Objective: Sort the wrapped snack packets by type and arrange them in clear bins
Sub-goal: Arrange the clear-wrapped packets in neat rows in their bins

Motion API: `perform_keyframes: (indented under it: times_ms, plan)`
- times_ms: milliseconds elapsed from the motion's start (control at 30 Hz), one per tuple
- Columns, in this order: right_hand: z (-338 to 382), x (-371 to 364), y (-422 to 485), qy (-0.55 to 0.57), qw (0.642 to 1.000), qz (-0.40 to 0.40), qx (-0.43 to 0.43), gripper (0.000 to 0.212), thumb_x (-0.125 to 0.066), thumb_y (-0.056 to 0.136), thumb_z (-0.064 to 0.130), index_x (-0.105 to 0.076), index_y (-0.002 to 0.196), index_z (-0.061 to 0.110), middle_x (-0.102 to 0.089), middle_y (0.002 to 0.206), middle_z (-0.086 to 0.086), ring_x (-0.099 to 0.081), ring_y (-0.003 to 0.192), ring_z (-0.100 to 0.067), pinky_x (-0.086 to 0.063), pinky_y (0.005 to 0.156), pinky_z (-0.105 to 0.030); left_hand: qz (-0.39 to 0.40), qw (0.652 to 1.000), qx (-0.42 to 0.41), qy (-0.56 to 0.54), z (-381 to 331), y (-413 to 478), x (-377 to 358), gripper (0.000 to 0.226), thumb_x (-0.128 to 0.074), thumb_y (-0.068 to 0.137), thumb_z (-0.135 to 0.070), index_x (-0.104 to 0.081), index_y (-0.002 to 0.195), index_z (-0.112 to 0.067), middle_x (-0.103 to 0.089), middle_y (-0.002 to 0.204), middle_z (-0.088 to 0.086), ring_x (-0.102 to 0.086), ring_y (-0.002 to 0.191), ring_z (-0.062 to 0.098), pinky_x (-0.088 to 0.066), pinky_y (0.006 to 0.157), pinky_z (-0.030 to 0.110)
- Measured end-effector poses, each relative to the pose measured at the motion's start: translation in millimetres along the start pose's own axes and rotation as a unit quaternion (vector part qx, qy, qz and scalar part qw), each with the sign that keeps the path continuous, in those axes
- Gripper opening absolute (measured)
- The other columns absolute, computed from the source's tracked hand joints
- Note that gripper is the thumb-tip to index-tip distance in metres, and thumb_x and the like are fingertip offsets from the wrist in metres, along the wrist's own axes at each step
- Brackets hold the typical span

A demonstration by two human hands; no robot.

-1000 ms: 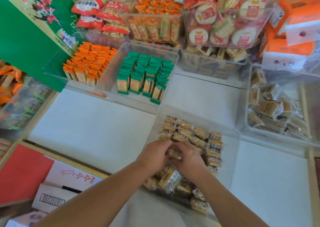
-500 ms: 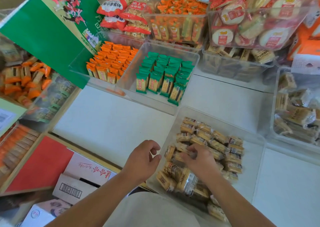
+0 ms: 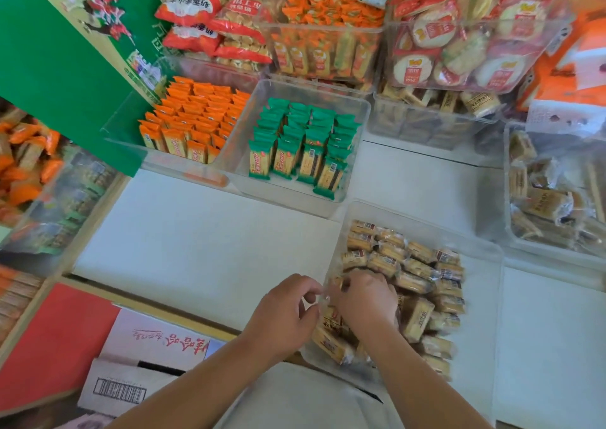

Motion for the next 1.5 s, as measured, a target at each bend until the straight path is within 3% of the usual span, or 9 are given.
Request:
perform_keyframes:
  times_ms: [100,333,500,600,800,933,1100,1333,1500]
  plan:
    - [7,-4,2,-0.023,0.999,0.005,-0.036,0.041,-0.053,0.089,0.059,-0.072,0.112,0.030,-0.062,0.124,0.002,-0.050,0.124,-0.025,-0.040,0.102,-0.041,0.005,1.000,-0.017,0.004,6,0,4,0.024,-0.067,0.097,-0.030,-0.061,0.119,-0.036,-0.058,0.100,-0.024,-0.062,0.085,0.004,-0.049,0.072,0.010]
    - [-2,6,-7,0.229,0.970,-0.032,-0.080,0.028,-0.059,0.076,0.055,-0.075,0.091,0.039,-0.071,0.083,0.012,-0.068,0.081,-0.018,-0.059,0.076,-0.043,-0.007,0.999,-0.027,-0.016,7,-5,13,0.022,-0.065,0.097,-0.032,-0.062,0.119,-0.037,-0.060,0.105,-0.024,-0.062,0.088,0.003,-0.048,0.074,0.011]
    - [-21,53,-34,0.481,0.871,-0.054,-0.083,0.011,-0.070,0.092,0.022,-0.079,0.095,0.029,-0.075,0.074,0.008,-0.067,0.064,-0.021,-0.059,0.063,-0.035,-0.003,0.998,-0.060,0.032,-11,-4,10,0.022,-0.061,0.100,-0.033,-0.063,0.121,-0.031,-0.057,0.109,-0.023,-0.061,0.091,0.001,-0.046,0.077,0.009]
    - [-53,68,-37,0.521,0.843,-0.096,-0.092,0.015,-0.064,0.097,0.017,-0.077,0.097,0.026,-0.075,0.075,0.008,-0.074,0.066,-0.024,-0.060,0.057,-0.032,0.033,0.992,-0.085,0.086,-28,7,-1,0.028,-0.057,0.102,-0.031,-0.063,0.128,-0.023,-0.058,0.122,-0.012,-0.063,0.100,0.007,-0.052,0.087,0.023]
    - [-89,44,-28,0.430,0.899,-0.032,-0.078,0.010,-0.063,0.097,0.031,-0.070,0.104,0.032,-0.074,0.087,0.012,-0.070,0.074,-0.008,-0.058,0.068,-0.029,0.101,0.968,-0.026,0.228,-61,41,-56,0.026,-0.061,0.097,-0.020,-0.063,0.123,-0.015,-0.059,0.119,0.007,-0.065,0.098,0.027,-0.053,0.083,0.035]
    - [-91,42,-17,0.398,0.916,0.012,-0.059,0.046,-0.076,0.087,0.048,-0.055,0.122,0.029,-0.067,0.101,0.011,-0.066,0.088,-0.008,-0.056,0.074,-0.029,0.073,0.984,-0.017,0.163,-59,49,-71,0.042,-0.057,0.098,-0.017,-0.057,0.140,-0.023,-0.062,0.132,0.004,-0.064,0.112,0.024,-0.054,0.097,0.037]
    - [-101,71,-9,0.398,0.915,-0.059,-0.026,0.040,-0.077,0.088,0.026,-0.056,0.122,0.025,-0.062,0.092,0.010,-0.062,0.066,0.004,-0.045,0.050,-0.011,0.090,0.986,-0.030,0.139,-54,46,-73,0.055,-0.064,0.096,-0.014,-0.050,0.148,-0.026,-0.055,0.146,-0.002,-0.058,0.126,0.021,-0.048,0.106,0.032]
    - [-140,93,-16,0.432,0.897,-0.090,-0.006,0.037,-0.082,0.083,0.028,-0.061,0.113,0.031,-0.066,0.092,0.011,-0.061,0.075,0.000,-0.046,0.064,-0.019,0.076,0.909,-0.132,0.387,-61,71,-85,0.046,-0.068,0.085,-0.016,-0.063,0.131,-0.016,-0.052,0.142,0.006,-0.042,0.131,0.025,-0.045,0.102,0.039]
    - [-155,73,-13,0.413,0.909,-0.063,0.007,0.042,-0.081,0.084,0.027,-0.062,0.121,0.032,-0.067,0.104,0.015,-0.062,0.090,0.002,-0.055,0.078,-0.025,0.124,0.886,-0.193,0.402,-63,87,-84,0.050,-0.074,0.082,-0.016,-0.060,0.130,-0.014,-0.051,0.139,0.007,-0.048,0.126,0.026,-0.046,0.104,0.040]
Point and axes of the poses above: each hand's wrist, its own y-axis towards the middle knuckle, its own x-axis out of the back of the hand, z = x × y, the point moved 2 cm from there along y, towards the middle knuckle
